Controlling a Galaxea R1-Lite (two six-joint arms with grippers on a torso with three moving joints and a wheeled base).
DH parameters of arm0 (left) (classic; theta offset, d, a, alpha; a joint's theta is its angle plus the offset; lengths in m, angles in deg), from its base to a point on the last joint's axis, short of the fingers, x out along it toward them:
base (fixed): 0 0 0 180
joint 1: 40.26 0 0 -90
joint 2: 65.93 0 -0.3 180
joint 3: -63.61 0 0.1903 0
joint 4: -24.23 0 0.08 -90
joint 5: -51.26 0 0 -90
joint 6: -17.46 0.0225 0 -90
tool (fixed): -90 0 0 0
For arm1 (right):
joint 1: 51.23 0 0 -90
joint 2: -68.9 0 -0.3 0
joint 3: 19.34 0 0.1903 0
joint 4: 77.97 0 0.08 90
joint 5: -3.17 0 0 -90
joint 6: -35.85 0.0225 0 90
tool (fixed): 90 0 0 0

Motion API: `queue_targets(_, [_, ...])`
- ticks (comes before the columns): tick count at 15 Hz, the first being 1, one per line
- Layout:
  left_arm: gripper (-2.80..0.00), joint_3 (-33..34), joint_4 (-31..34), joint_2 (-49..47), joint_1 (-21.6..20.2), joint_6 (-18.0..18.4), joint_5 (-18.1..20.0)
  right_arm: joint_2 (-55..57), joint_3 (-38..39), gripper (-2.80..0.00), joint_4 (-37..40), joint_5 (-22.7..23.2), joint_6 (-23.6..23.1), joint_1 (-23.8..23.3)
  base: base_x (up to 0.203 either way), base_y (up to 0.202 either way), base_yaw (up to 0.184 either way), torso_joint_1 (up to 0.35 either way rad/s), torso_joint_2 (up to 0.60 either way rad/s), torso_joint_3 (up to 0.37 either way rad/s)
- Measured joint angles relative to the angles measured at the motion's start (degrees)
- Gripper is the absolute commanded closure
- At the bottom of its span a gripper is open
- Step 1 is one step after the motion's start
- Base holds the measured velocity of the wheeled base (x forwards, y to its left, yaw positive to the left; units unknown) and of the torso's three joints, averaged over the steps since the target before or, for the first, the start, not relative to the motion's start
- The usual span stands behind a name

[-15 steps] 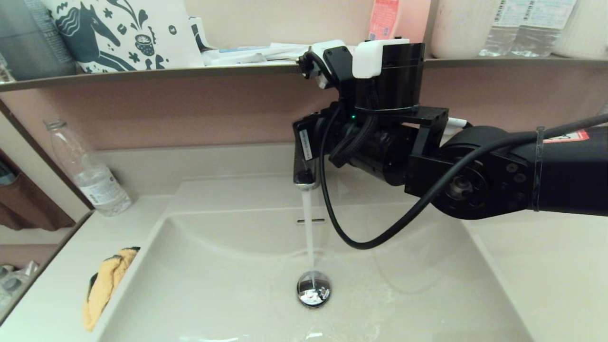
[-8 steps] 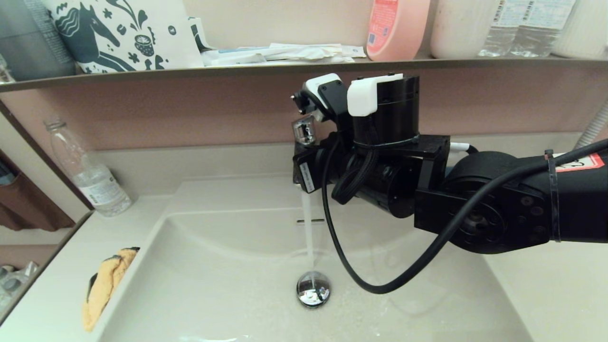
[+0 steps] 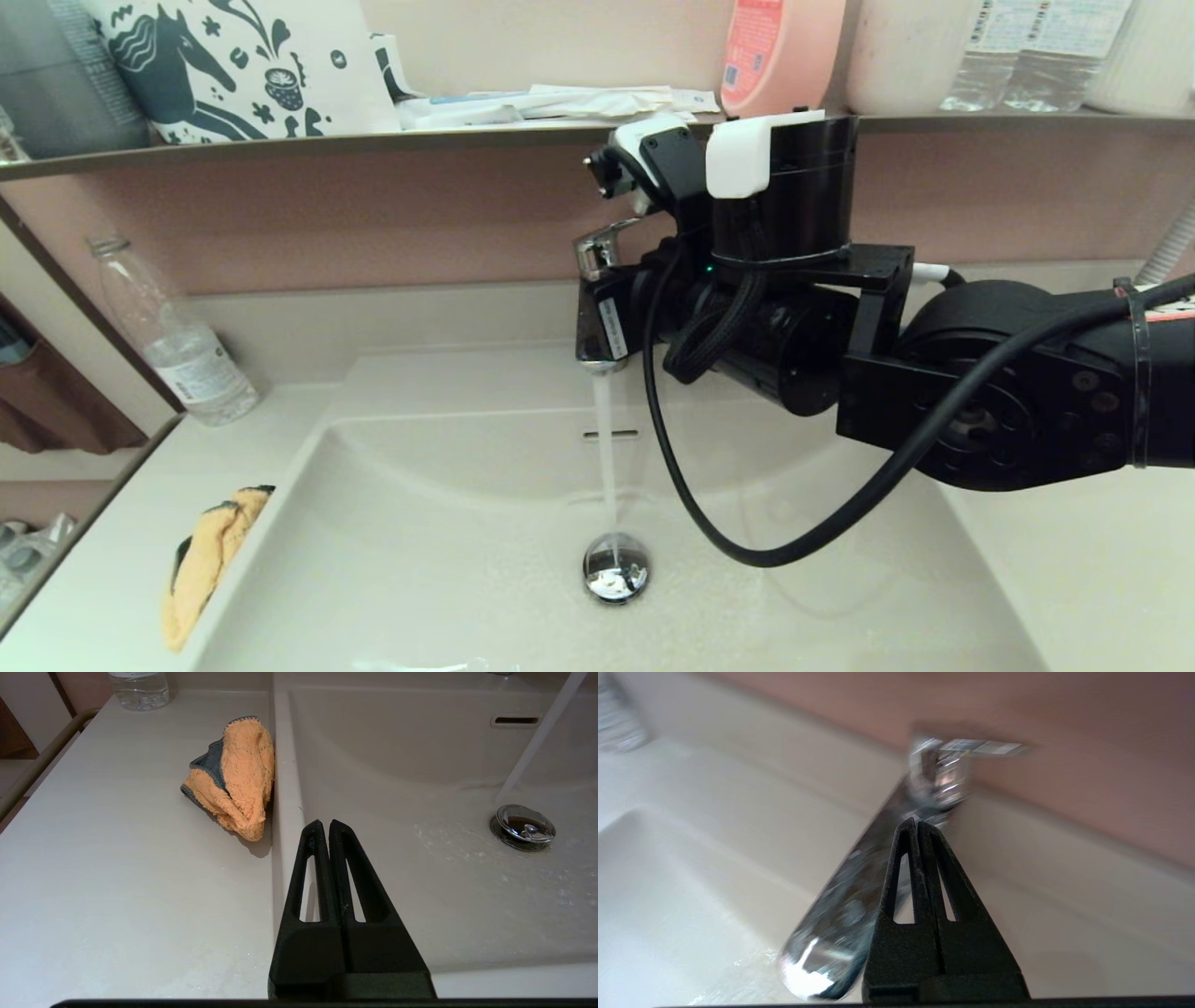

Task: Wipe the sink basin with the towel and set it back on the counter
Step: Turn on the faucet, then turn off the faucet

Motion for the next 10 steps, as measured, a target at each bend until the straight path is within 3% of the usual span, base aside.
queue_targets(5, [0.00,0.0,0.0,0.0,0.0,0.0,0.0,0.7,-4.8,0.00,0.0,-3.1,-4.4,0.6,0.000,0.000,0.000,0.000,0.00,0.000])
queue_targets(10, [0.00,0.0,0.0,0.0,0.0,0.0,0.0,2.8,-10.5,0.00,0.0,-3.7,-5.9,0.5,0.000,0.000,0.000,0.000,0.00,0.000])
